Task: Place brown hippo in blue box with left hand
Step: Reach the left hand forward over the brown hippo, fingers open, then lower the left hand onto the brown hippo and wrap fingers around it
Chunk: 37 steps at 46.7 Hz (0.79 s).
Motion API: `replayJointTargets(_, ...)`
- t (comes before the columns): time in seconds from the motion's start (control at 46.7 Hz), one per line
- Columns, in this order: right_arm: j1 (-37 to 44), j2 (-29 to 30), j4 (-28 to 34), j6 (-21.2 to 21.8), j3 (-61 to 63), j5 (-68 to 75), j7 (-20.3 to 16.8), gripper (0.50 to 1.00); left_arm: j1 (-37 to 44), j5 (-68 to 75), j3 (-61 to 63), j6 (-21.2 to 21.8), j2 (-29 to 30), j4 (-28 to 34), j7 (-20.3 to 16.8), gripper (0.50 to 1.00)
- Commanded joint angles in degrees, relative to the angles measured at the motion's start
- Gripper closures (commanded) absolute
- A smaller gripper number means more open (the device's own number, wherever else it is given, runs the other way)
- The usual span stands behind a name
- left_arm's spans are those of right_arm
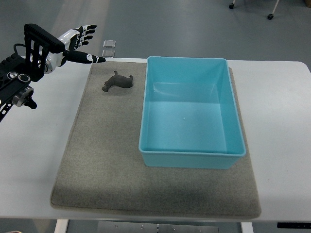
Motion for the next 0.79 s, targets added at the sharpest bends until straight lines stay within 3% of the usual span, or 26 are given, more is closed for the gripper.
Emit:
replayJointTargets(0.0,0.00,0.00,0.00,0.00,0.00,0.00,0.00,0.564,-0.18,2.88,-0.05,0.88,-0.14,-0.47,0.00,0.504)
replayJointTargets(0.321,0.00,0.00,0.00,0.00,0.00,0.00,0.00,0.564,-1.23,17.99,0.04,-0.35,0.04,-4.69,0.00,0.506)
replayJointTargets(0.535,0.00,0.00,0.00,0.00,0.00,0.00,0.00,0.564,-1.76,27.23,0.04,-4.83,-0.23,-4.87,-0.08,0.508)
replayJointTargets(0.77,0.00,0.00,0.00,0.00,0.00,0.00,0.00,0.564,-2.90,33.12,3.64,-5.18,-0.58,-4.34,0.00,0.521)
